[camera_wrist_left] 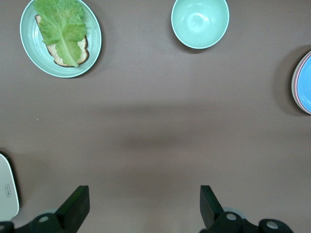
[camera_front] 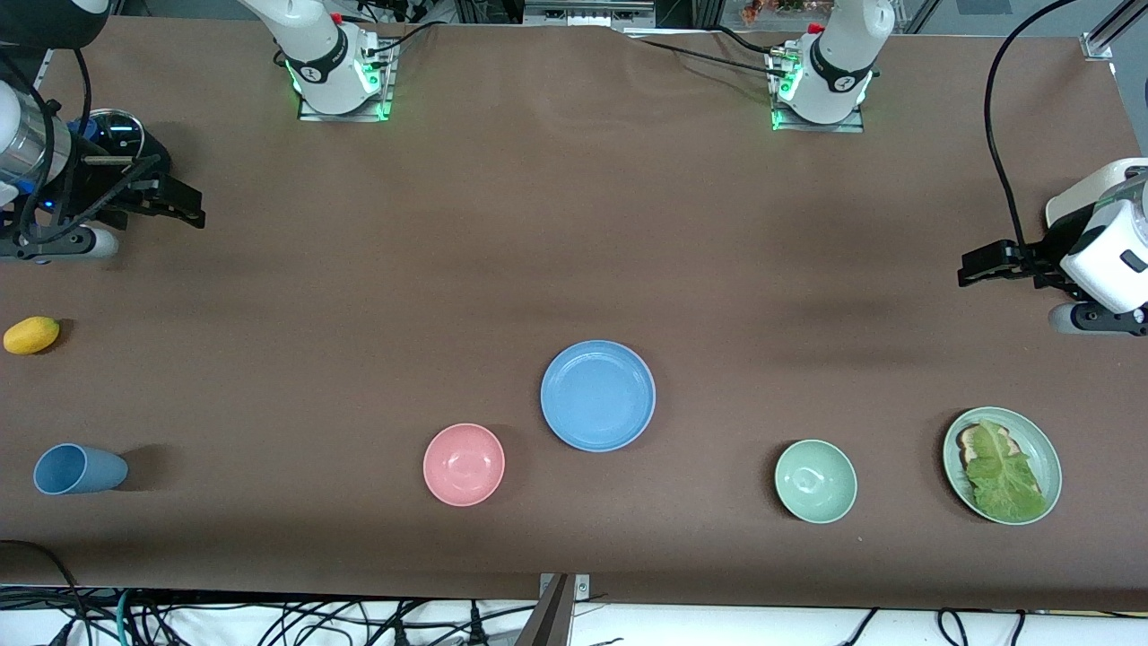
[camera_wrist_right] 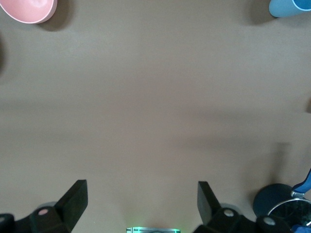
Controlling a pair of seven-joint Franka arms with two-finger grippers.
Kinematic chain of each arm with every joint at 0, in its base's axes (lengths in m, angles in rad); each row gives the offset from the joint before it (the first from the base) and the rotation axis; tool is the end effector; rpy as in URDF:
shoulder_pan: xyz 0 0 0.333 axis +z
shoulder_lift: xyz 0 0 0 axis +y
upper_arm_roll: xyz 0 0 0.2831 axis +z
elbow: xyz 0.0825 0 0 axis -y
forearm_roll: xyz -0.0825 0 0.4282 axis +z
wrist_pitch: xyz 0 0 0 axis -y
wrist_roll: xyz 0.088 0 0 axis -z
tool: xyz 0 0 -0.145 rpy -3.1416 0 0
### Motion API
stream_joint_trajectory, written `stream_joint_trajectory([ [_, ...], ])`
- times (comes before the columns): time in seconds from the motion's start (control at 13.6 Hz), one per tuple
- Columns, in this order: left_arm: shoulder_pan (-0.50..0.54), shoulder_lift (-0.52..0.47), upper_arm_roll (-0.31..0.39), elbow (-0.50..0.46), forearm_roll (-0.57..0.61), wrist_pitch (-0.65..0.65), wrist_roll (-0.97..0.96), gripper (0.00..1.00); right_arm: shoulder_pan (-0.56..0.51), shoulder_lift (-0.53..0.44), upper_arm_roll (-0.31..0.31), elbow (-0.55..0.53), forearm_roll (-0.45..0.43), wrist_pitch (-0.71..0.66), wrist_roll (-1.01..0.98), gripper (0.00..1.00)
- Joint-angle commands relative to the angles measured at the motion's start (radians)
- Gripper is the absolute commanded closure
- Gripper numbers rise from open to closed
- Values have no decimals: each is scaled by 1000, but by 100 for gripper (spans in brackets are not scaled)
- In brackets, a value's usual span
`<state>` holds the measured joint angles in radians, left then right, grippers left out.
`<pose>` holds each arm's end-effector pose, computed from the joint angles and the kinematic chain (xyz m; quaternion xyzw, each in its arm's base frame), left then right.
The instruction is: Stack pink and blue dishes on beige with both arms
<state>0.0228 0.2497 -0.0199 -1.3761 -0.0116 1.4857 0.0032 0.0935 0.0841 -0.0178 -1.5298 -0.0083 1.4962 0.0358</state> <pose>0.6489 0.0013 0.4899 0.9975 -0.0001 -0.0699 0.0085 0.6060 0.0450 0.5178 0.9981 0.0198 -0.0584 0.0082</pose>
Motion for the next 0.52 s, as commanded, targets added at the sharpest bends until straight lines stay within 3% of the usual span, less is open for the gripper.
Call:
stream_joint_trajectory([
  [0.0,5,14,0,32,-16,-9,0,0,-9,25,1,42,14,-21,-13,0],
  [0.44,5,14,0,32,-16,-9,0,0,-11,20,-2,42,14,-24,-16,0],
])
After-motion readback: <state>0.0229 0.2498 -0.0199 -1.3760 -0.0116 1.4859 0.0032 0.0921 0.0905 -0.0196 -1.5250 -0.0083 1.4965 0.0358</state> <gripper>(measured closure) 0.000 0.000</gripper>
